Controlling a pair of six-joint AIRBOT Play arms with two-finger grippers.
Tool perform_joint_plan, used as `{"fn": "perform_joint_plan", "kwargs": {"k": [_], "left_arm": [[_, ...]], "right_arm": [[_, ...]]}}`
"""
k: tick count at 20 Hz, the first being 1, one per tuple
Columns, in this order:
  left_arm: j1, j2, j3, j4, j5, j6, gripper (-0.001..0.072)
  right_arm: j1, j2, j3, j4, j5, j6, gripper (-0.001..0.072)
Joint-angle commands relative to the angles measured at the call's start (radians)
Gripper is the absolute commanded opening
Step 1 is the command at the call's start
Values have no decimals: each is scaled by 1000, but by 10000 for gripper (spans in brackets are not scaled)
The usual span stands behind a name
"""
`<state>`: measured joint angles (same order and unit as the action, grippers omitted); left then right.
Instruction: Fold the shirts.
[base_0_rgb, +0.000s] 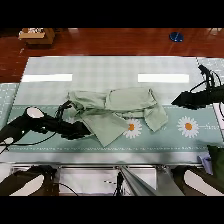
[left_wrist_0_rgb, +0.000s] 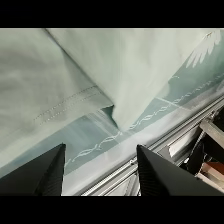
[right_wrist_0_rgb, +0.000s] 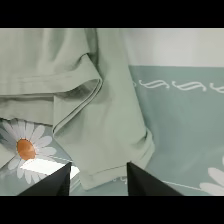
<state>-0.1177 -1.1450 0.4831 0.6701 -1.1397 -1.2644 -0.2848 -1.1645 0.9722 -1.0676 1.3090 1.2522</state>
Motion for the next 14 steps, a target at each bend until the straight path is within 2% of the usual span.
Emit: {"fn": "perform_joint_plan", "kwargs": {"k": [1, 6, 11, 14], "left_arm": [[-27, -13, -2, 2, 10, -4, 537], [-183, -50, -1, -62, 142, -32, 538], [-298, -135, -1, -101, 184, -32, 538], [-341, -187, 0, -187, 267, -31, 537]], "right_arm": [[1, 0, 0, -35, 0, 0, 432], [1, 1, 0, -34, -1, 4, 432], [1, 1, 0, -34, 0, 5, 432], [1, 1, 0, -34, 3, 11, 432]]}}
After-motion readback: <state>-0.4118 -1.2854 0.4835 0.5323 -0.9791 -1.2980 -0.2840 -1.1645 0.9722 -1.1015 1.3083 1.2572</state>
